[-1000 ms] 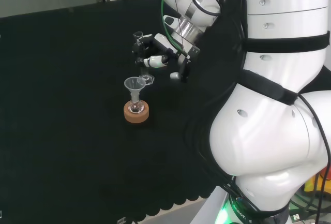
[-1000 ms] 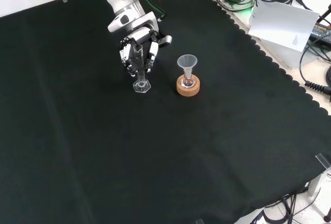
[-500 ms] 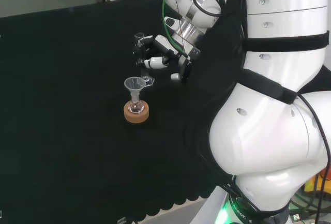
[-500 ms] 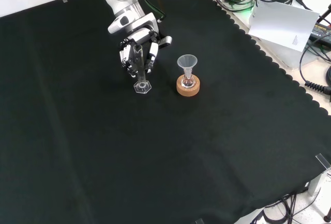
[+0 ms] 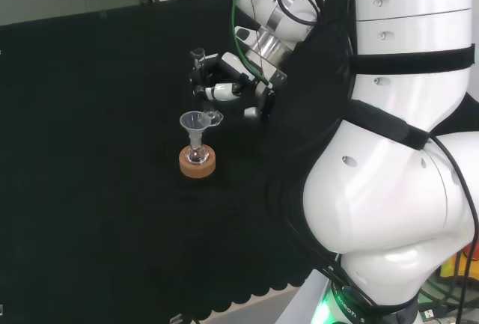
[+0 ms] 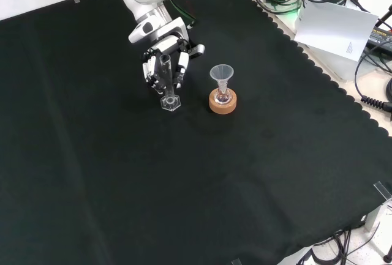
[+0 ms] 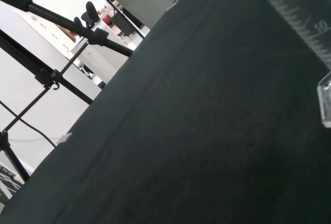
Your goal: Put the graduated cylinder back on the table.
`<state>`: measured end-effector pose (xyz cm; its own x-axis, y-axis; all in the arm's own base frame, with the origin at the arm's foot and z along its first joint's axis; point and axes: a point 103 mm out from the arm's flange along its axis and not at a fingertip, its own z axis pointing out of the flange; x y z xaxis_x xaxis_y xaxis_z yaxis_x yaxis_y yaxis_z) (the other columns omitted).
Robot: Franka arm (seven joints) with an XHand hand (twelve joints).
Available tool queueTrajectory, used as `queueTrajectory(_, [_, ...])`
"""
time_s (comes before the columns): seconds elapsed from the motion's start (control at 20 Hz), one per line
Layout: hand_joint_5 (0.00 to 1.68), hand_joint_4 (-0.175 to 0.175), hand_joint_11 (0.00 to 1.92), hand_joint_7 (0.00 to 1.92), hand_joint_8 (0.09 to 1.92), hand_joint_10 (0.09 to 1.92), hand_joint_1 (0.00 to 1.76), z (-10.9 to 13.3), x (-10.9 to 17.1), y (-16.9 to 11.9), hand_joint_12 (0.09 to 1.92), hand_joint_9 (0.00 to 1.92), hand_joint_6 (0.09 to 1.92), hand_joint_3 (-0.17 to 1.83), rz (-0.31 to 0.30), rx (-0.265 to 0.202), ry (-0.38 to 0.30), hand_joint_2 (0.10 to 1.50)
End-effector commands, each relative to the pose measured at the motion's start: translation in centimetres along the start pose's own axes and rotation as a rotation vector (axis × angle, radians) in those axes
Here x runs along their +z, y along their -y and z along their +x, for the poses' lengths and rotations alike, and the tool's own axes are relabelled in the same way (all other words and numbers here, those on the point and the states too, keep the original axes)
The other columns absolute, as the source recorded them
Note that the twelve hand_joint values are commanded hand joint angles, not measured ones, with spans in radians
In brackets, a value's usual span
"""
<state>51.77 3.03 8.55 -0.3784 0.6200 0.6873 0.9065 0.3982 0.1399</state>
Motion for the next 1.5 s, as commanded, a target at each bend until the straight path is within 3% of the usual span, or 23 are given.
queueTrajectory(0.05, [0.95, -0.081, 0.95, 0.96, 0.58, 0.09, 1.11, 0.1, 0.3, -0.2, 1.02, 1.26, 1.05, 0.00, 0.010, 0.002, 0.014, 1.13])
queueTrajectory(0.2, [0.88, -0.034, 0.86, 0.91, 0.57, 0.09, 1.12, 0.0, 0.1, -0.1, 1.08, 1.21, 0.88, -0.05, 0.009, 0.003, 0.014, 1.08])
queueTrajectory(0.4, [0.85, -0.023, 0.81, 0.88, 0.55, 0.09, 1.12, -0.5, -0.7, 0.3, 1.11, 1.18, 0.73, -0.17, 0.003, 0.004, 0.007, 1.09])
queueTrajectory(1.5, [0.45, -0.073, 0.49, 0.63, 0.61, 0.09, 0.91, -0.7, -1.3, 0.4, 1.27, 0.96, 0.67, -0.17, 0.012, 0.007, -0.036, 0.91])
